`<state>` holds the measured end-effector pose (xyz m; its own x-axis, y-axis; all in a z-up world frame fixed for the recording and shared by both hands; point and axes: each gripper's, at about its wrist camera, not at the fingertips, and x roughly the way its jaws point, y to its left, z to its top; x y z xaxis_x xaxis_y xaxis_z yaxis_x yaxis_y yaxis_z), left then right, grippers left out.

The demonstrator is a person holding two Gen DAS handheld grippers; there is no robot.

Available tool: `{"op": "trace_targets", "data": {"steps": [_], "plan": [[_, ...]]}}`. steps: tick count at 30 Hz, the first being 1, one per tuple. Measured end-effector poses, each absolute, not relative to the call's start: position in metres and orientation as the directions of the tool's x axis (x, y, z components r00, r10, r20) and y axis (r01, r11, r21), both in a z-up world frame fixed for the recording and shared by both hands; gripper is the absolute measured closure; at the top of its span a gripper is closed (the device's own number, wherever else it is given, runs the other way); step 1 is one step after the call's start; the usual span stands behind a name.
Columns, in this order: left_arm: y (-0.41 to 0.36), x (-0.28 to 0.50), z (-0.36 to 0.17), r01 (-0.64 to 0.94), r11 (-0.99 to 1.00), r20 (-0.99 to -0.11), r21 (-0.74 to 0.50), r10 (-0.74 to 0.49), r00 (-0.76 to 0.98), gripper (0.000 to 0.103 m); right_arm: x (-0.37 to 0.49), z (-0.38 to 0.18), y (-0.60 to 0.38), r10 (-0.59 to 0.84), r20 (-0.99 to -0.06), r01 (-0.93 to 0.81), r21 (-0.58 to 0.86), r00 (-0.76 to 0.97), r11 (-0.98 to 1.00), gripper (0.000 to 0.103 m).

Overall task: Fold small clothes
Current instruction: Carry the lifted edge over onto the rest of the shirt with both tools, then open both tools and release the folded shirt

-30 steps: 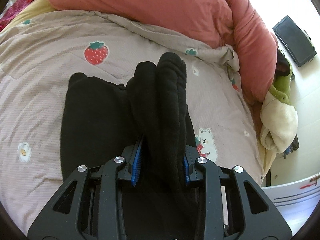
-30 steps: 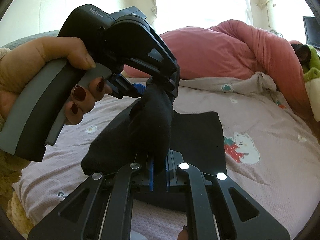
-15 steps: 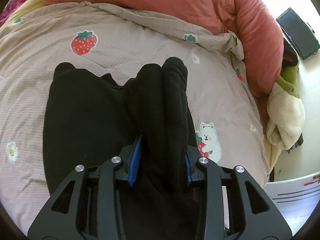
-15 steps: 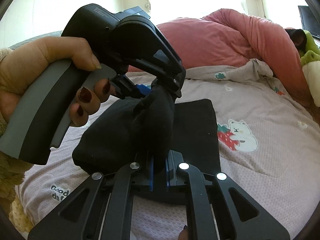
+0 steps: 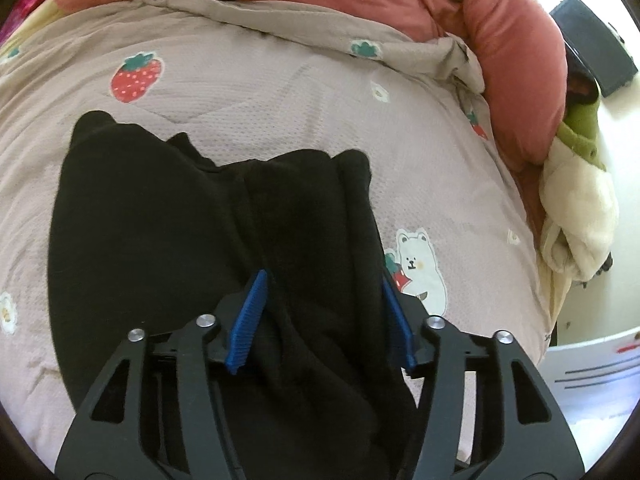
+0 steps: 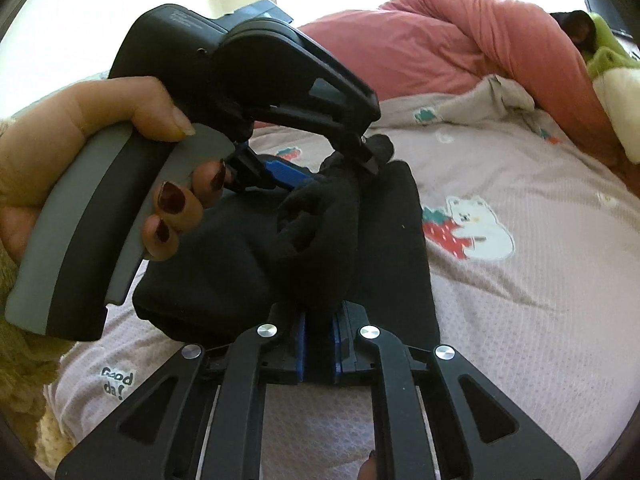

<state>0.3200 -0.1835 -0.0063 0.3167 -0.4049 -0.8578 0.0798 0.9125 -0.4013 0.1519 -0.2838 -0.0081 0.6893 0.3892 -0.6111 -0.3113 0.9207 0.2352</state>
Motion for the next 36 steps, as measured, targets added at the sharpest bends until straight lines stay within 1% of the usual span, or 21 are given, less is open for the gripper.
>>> {"op": "trace_targets", "data": {"steps": [1,2,5,7,8,10,13,16,17,18,22,24,25,26,28,32,36], "plan": [[-0.186,0.319,-0.007,0.091,0.908,-0.852,-0.409,-0.416,0.318,0.047,0.152,-0.009,-0.286,0.393,-0.615,-0.306,0.247,0.684,0.919,0.094],[-0.188,0.319,-0.008,0.098,0.905,-0.849,-0.413,-0.422,0.319,0.045,0.152,-0.01,-0.287,0.397,-0.618,-0.301,0.26,0.678,0.918,0.093],[-0.192,0.316,-0.009,0.122,0.906,-0.848,-0.406,-0.423,0.32,0.043,0.152,-0.014,-0.292,0.406,-0.634,-0.278,0.296,0.658,0.914,0.092],[-0.194,0.315,-0.008,0.129,0.907,-0.848,-0.401,-0.421,0.321,0.043,0.153,-0.016,-0.296,0.413,-0.642,-0.26,0.324,0.645,0.91,0.089],[-0.194,0.314,-0.008,0.13,0.906,-0.847,-0.403,-0.423,0.322,0.038,0.153,-0.016,-0.297,0.418,-0.645,-0.256,0.334,0.64,0.907,0.084],[-0.193,0.312,-0.007,0.13,0.899,-0.84,-0.419,-0.438,0.32,0.032,0.155,-0.017,-0.302,0.439,-0.647,-0.244,0.372,0.623,0.896,0.083],[-0.196,0.31,-0.006,0.137,0.901,-0.841,-0.412,-0.434,0.324,0.031,0.154,-0.018,-0.305,0.45,-0.646,-0.244,0.387,0.616,0.889,0.08],[-0.195,0.31,-0.004,0.135,0.899,-0.838,-0.416,-0.437,0.326,0.028,0.151,-0.017,-0.306,0.451,-0.649,-0.245,0.387,0.613,0.889,0.068],[-0.195,0.31,-0.003,0.133,0.899,-0.838,-0.417,-0.437,0.327,0.028,0.149,-0.017,-0.308,0.451,-0.647,-0.239,0.392,0.615,0.888,0.061],[-0.194,0.309,-0.003,0.132,0.898,-0.836,-0.42,-0.439,0.328,0.028,0.149,-0.017,-0.309,0.454,-0.649,-0.232,0.401,0.611,0.886,0.058],[-0.191,0.307,0.0,0.127,0.891,-0.828,-0.436,-0.452,0.332,0.025,0.15,-0.017,-0.315,0.467,-0.649,-0.226,0.422,0.601,0.878,0.058],[-0.19,0.305,0.002,0.128,0.891,-0.827,-0.436,-0.453,0.333,0.025,0.149,-0.015,-0.318,0.459,-0.65,-0.219,0.418,0.606,0.882,0.05],[-0.189,0.305,0.002,0.128,0.891,-0.828,-0.435,-0.452,0.332,0.025,0.149,-0.014,-0.32,0.455,-0.649,-0.214,0.418,0.609,0.883,0.048],[-0.188,0.304,0.003,0.127,0.891,-0.828,-0.435,-0.452,0.333,0.025,0.149,-0.014,-0.321,0.456,-0.647,-0.211,0.422,0.611,0.881,0.047],[-0.185,0.302,0.006,0.123,0.887,-0.82,-0.446,-0.46,0.341,0.02,0.147,-0.013,-0.324,0.46,-0.647,-0.203,0.433,0.609,0.878,0.046],[-0.178,0.296,0.018,0.127,0.882,-0.806,-0.454,-0.467,0.364,0.018,0.144,-0.008,-0.33,0.451,-0.645,-0.193,0.431,0.617,0.881,0.043],[-0.162,0.289,0.032,0.124,0.887,-0.793,-0.445,-0.455,0.405,0.017,0.145,0.006,-0.336,0.439,-0.625,-0.202,0.414,0.645,0.887,0.04]]}}
